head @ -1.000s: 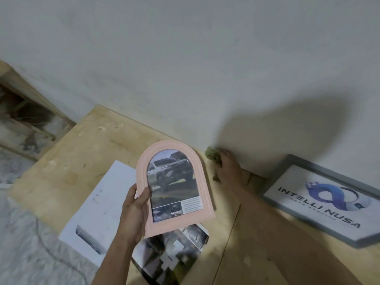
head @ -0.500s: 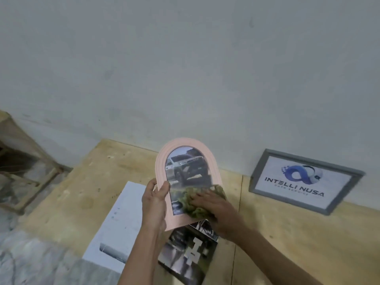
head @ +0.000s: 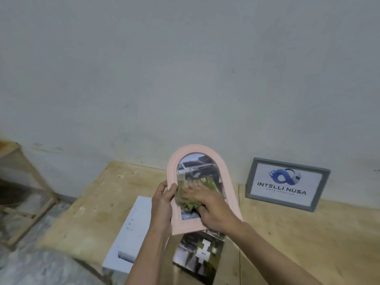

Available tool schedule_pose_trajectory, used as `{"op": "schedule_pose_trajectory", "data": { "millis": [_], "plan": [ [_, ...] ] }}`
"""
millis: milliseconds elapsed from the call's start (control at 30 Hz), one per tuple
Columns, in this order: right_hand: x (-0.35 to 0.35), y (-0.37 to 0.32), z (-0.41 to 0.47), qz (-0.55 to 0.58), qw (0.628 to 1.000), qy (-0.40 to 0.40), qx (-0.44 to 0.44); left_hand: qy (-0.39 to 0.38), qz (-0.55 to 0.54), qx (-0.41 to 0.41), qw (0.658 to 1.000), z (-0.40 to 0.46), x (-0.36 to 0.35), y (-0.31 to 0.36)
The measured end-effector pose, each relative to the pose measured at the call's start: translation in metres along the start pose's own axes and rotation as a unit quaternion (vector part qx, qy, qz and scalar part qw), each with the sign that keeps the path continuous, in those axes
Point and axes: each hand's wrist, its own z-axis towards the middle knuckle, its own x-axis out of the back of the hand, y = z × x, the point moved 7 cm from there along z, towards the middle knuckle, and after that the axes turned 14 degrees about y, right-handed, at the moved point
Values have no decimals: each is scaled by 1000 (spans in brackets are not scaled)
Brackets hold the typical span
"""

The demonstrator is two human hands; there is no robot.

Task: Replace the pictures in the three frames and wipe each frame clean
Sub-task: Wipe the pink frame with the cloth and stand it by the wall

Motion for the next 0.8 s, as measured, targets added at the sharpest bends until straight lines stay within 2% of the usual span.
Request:
{"op": "schedule_pose_trajectory", "data": {
  "millis": [67, 100, 133, 167, 233, 300, 333, 367, 400, 433, 467, 500, 667, 800],
  "plan": [
    [-11, -9, -29, 45, 994, -92, -27, 14, 15, -7, 1000, 4, 17, 3],
    [-9, -13, -39, 67, 985, -140, -73, 12, 33, -21, 999, 2, 22, 4],
    [-1, -13, -41, 108, 971, -166, -131, 9, 45, -31, 998, -1, 24, 4],
    [11, -14, -38, 161, 956, -161, -185, 7, 52, -38, 998, -6, 25, 4],
    [45, -10, -17, 279, 915, -45, -288, -7, 67, -51, 996, -13, 22, 4],
    [75, -7, 13, 385, 858, 98, -325, -26, 76, -57, 995, -20, 15, 8],
    [85, -8, 28, 365, 868, 144, -303, -33, 77, -59, 995, -23, 12, 10],
    [92, -12, 40, 258, 918, 171, -247, -40, 75, -58, 995, -25, 9, 11],
    [95, -20, 49, 79, 966, 180, -169, -44, 65, -56, 995, -27, 6, 13],
    [93, -28, 54, -102, 971, 193, -98, -44, 51, -52, 996, -29, 5, 16],
    [87, -35, 54, -220, 951, 214, -31, -43, 40, -54, 997, -31, 4, 19],
    [78, -41, 50, -265, 939, 219, 5, -40, 29, -58, 997, -33, 4, 23],
    [34, -29, 36, -289, 941, 167, -58, -26, 7, -52, 998, -32, 10, 31],
    [35, -42, 48, -285, 940, 186, 6, -50, -5, -62, 997, -39, 13, 33]
  ]
}}
